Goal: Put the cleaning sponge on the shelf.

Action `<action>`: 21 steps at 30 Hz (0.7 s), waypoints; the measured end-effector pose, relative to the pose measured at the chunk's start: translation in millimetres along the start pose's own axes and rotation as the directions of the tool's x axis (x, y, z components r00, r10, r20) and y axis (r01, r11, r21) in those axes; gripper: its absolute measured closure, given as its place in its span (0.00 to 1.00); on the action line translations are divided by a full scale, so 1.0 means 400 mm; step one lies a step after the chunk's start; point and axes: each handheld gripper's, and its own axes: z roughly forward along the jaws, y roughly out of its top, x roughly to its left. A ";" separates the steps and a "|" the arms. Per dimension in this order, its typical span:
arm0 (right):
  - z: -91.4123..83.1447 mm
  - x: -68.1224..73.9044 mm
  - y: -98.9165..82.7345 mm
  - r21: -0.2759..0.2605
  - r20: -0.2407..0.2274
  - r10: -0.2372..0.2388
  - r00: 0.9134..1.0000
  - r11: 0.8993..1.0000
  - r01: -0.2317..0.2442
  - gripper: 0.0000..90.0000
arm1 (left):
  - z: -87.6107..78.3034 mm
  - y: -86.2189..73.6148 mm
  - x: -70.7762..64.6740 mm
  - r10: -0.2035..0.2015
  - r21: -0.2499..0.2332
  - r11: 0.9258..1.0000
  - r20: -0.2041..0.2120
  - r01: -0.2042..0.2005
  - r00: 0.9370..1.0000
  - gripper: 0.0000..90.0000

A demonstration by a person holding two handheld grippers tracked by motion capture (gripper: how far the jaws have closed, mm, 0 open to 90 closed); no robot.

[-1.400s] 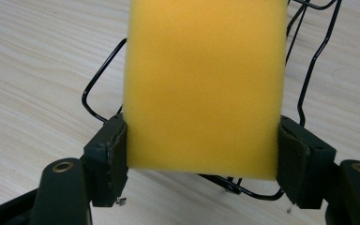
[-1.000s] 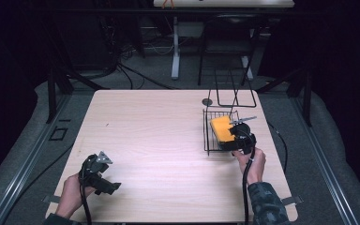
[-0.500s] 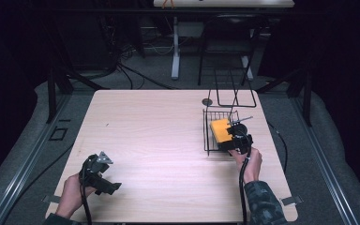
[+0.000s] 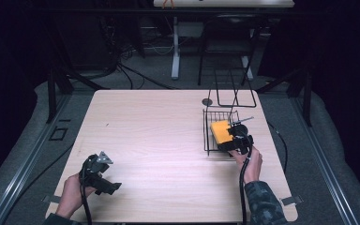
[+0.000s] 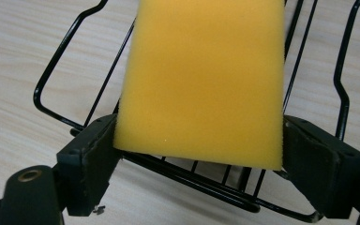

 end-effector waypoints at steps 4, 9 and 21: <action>-0.008 -0.001 0.000 -0.014 0.000 -0.010 1.000 1.000 0.010 0.24 | 0.000 0.000 0.000 0.001 0.002 1.000 -0.002 -0.001 1.000 0.00; -0.013 0.003 0.002 -0.007 -0.006 -0.018 1.000 1.000 0.018 0.27 | 0.000 0.000 0.000 -0.003 -0.003 1.000 -0.003 0.003 1.000 0.00; -0.031 0.007 -0.004 0.011 0.000 0.034 0.999 0.999 -0.034 0.15 | -0.002 -0.001 0.000 0.000 -0.002 1.000 -0.004 0.000 1.000 0.00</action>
